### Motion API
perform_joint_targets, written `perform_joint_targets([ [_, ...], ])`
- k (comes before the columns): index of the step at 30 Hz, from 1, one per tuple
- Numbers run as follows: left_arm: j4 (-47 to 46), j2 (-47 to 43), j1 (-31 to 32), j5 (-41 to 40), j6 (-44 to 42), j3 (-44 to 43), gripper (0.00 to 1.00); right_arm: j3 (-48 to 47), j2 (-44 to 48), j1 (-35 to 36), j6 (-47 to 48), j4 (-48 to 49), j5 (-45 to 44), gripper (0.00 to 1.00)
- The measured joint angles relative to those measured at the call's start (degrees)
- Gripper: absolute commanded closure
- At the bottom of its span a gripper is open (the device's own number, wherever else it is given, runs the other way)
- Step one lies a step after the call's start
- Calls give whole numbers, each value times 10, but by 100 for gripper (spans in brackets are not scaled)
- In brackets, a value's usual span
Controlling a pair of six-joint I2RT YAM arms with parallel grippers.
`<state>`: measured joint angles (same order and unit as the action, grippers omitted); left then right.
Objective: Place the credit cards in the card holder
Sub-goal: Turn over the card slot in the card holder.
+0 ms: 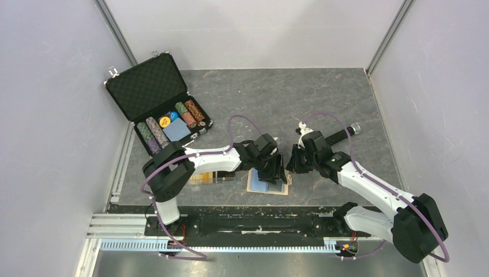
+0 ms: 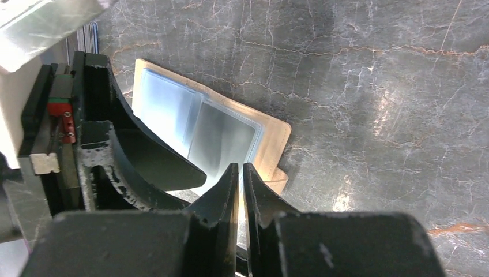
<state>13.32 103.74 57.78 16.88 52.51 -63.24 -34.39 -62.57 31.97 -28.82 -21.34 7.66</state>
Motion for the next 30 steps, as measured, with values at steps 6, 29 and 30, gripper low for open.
perform_joint_targets([
  [6, -65, -66, -16, 3, 8, 65, 42, 0, 0, 0, 0, 1, 11, 88],
  [29, 135, -424, -287, -38, -59, 229, 42, 0, -37, 13, -24, 70, 89, 84],
  [30, 167, -424, -287, -59, -73, 224, 41, 0, -38, 13, -25, 72, 89, 84],
])
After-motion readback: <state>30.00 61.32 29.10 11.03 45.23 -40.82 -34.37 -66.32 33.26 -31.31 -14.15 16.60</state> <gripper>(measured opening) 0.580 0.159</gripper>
